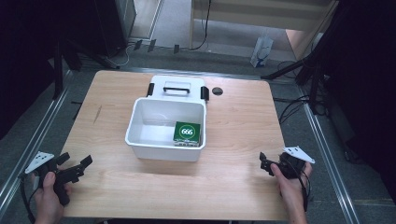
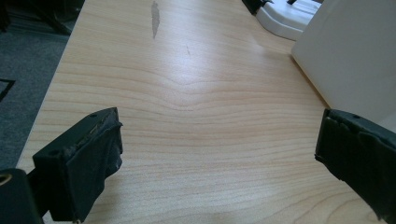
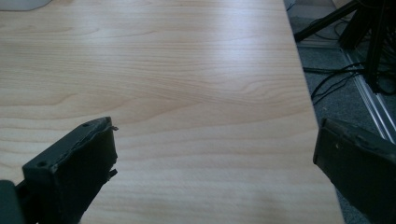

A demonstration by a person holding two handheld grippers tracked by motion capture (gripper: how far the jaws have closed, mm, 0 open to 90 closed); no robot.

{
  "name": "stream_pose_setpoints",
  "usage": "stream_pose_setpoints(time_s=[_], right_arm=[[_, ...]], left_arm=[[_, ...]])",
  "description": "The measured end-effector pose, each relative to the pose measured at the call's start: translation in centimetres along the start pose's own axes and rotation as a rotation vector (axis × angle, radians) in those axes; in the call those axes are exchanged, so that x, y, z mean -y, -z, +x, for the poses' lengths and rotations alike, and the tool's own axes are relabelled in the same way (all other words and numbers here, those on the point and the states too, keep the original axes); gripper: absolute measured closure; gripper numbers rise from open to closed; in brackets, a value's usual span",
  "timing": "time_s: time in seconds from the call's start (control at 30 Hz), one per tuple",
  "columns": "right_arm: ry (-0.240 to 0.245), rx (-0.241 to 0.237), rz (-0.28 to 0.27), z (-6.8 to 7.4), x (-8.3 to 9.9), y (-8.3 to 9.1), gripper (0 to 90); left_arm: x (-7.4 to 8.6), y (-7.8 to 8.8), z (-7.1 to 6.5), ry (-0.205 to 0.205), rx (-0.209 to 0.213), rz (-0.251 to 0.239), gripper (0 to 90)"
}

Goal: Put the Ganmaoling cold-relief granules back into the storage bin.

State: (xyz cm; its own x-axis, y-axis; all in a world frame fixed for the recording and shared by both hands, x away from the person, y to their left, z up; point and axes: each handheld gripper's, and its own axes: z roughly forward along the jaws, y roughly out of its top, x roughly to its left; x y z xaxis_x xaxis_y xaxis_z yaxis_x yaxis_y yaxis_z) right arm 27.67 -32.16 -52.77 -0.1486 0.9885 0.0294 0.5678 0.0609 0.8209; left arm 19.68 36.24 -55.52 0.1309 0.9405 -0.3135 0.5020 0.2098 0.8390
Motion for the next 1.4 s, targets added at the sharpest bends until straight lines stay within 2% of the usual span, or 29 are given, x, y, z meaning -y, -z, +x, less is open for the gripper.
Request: stream_pose_setpoints(time_s=[0.1, 0.2, 0.37, 0.5, 0.67, 0.8, 0.9, 0.97, 1.2, 1.4], right_arm=[[-0.015, 0.007, -0.014, -0.7, 0.9, 0.7, 0.0], [-0.024, -0.006, -0.027, -1.4, 1.9, 1.7, 0.0], [-0.016, -0.006, -0.038, -2.2, 3.5, 3.0, 0.0], [-0.045, -0.009, -0.050, -3.3, 5.3, 4.4, 0.0], [-0.069, -0.027, -0.086, -3.6, 6.2, 5.9, 0.0], [-0.067, -0.017, -0.085, -3.5, 6.2, 5.7, 0.0], [-0.106, -0.033, -0.057, -3.5, 5.9, 5.2, 0.0], [-0.101, -0.014, -0.053, -3.3, 5.9, 5.2, 1.3], [-0.118, -0.018, -0.027, -3.4, 5.8, 5.0, 1.9], [-0.105, -0.014, -0.013, -3.3, 5.8, 4.9, 3.4]], left_arm=[[0.0, 0.0, 0.0, 0.000, 0.000, 0.000, 1.2], [0.0, 0.0, 0.0, 0.001, 0.000, 0.000, 1.2], [0.0, 0.0, 0.0, 0.001, -0.001, -0.001, 1.2], [0.0, 0.0, -0.1, -0.004, -0.002, 0.005, 1.2], [0.0, -0.1, -0.1, -0.008, -0.001, 0.009, 1.2], [0.0, -0.1, -0.2, -0.009, -0.004, 0.008, 1.2], [0.0, -0.1, -0.1, -0.009, -0.003, 0.008, 1.2], [0.0, -0.1, -0.2, -0.010, -0.004, 0.010, 1.2], [0.0, -0.1, -0.2, -0.011, -0.005, 0.011, 1.2], [-0.1, -0.3, -0.3, -0.025, -0.008, 0.026, 1.2]])
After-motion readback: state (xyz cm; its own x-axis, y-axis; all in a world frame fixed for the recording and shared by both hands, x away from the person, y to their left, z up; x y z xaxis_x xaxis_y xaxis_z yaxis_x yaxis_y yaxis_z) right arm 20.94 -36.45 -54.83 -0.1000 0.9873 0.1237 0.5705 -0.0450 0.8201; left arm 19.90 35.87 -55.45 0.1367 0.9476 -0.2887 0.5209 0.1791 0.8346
